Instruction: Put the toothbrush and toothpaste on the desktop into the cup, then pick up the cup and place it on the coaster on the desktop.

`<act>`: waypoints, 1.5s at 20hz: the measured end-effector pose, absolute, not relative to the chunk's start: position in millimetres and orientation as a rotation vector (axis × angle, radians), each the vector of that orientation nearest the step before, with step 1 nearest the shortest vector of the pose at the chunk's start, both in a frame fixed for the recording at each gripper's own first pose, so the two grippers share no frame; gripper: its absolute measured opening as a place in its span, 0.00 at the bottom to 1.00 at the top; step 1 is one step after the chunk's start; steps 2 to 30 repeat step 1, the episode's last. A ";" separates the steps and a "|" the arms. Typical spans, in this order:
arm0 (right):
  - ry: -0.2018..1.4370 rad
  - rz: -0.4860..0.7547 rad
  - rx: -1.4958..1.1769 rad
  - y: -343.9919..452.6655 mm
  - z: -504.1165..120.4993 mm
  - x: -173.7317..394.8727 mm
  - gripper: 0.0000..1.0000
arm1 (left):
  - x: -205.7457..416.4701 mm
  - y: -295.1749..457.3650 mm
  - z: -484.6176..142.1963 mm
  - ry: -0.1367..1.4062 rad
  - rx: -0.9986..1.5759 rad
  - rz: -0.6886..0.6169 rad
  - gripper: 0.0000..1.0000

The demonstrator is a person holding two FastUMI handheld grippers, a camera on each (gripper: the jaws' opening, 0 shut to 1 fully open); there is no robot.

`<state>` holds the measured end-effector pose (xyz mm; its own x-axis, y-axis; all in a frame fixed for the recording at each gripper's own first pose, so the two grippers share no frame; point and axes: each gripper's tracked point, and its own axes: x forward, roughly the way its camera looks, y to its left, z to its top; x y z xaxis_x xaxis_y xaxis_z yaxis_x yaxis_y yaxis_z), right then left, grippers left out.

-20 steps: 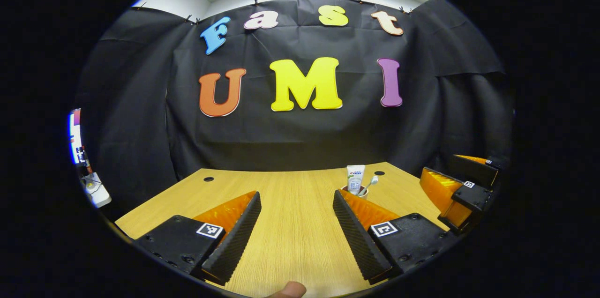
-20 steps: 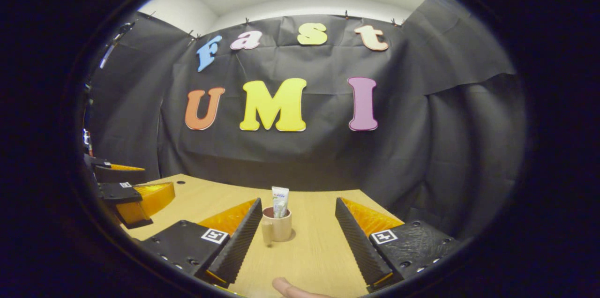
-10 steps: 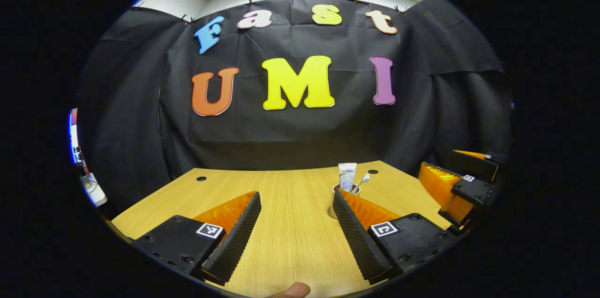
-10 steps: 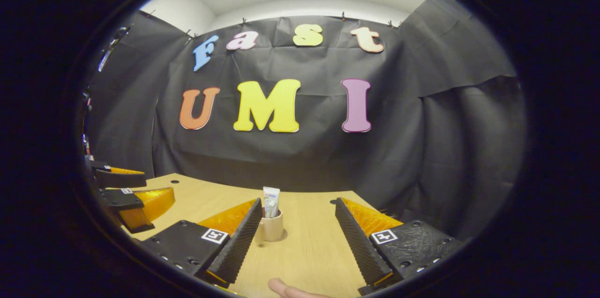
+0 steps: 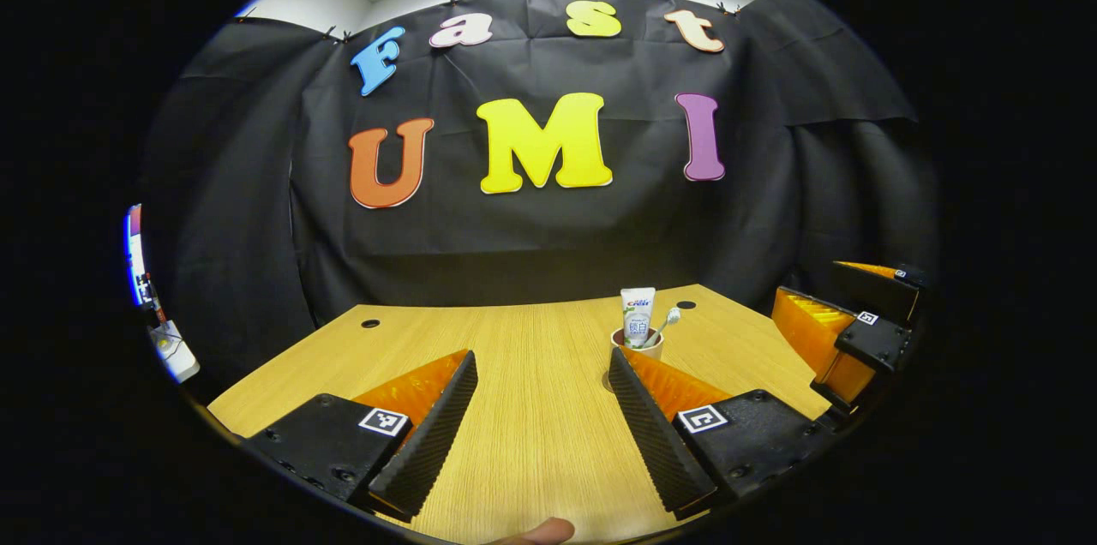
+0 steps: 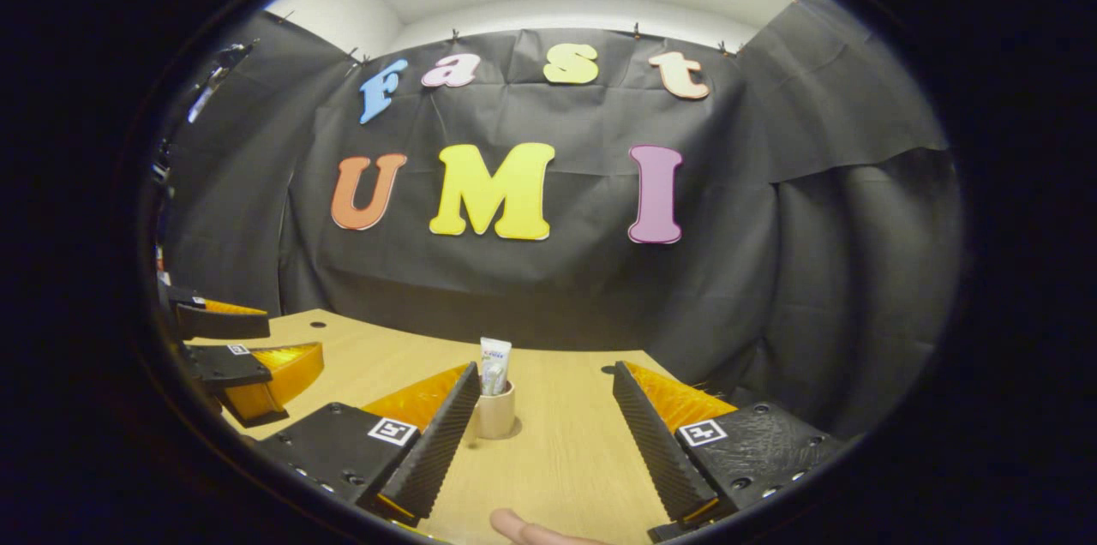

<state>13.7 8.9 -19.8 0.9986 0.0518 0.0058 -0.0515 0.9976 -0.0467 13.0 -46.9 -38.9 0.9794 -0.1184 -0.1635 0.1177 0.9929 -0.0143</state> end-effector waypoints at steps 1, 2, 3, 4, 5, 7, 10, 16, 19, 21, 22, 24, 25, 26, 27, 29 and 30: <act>-0.008 0.052 -0.052 9.3 -20.2 14.7 0.95 | 13.7 -45.8 -41.2 0.170 0.001 -0.112 0.98; -0.008 0.052 -0.052 9.3 -20.2 14.7 0.95 | 13.7 -45.8 -41.2 0.170 0.001 -0.112 0.98; -0.008 0.052 -0.052 9.3 -20.2 14.7 0.95 | 13.7 -45.8 -41.2 0.170 0.001 -0.112 0.98; -0.008 0.052 -0.052 9.3 -20.2 14.7 0.95 | 13.7 -45.8 -41.2 0.170 0.001 -0.112 0.98; -0.008 0.052 -0.052 9.3 -20.2 14.7 0.95 | 13.7 -45.8 -41.2 0.170 0.001 -0.112 0.98; -0.008 0.052 -0.052 9.3 -20.2 14.7 0.95 | 13.7 -45.8 -41.2 0.170 0.001 -0.112 0.98; -0.008 0.052 -0.052 9.3 -20.2 14.7 0.95 | 13.7 -45.8 -41.2 0.170 0.001 -0.112 0.98; -0.008 0.052 -0.052 9.3 -20.2 14.7 0.95 | 13.7 -45.8 -41.2 0.170 0.001 -0.112 0.98; -0.008 0.052 -0.052 9.3 -20.2 14.7 0.95 | 13.7 -45.8 -41.2 0.170 0.001 -0.112 0.98; -0.008 0.052 -0.052 9.3 -20.2 14.7 0.95 | 13.7 -45.8 -41.2 0.170 0.001 -0.112 0.98; -0.008 0.052 -0.052 9.3 -20.2 14.7 0.95 | 13.7 -45.8 -41.2 0.170 0.001 -0.112 0.98; -0.008 0.052 -0.052 9.3 -20.2 14.7 0.95 | 13.7 -45.8 -41.2 0.170 0.001 -0.112 0.98; -0.008 0.052 -0.052 9.3 -20.2 14.7 0.95 | 13.7 -45.8 -41.2 0.170 0.001 -0.112 0.98; -0.008 0.052 -0.052 9.3 -20.2 14.7 0.95 | 13.7 -45.8 -41.2 0.170 0.001 -0.112 0.98; -0.008 0.052 -0.052 9.3 -20.2 14.7 0.95 | 13.7 -45.8 -41.2 0.170 0.001 -0.112 0.98; -0.008 0.052 -0.052 9.3 -20.2 14.7 0.95 | 13.7 -45.8 -41.2 0.170 0.001 -0.112 0.98; -0.008 0.052 -0.052 9.3 -20.2 14.7 0.95 | 13.7 -45.8 -41.2 0.170 0.001 -0.112 0.98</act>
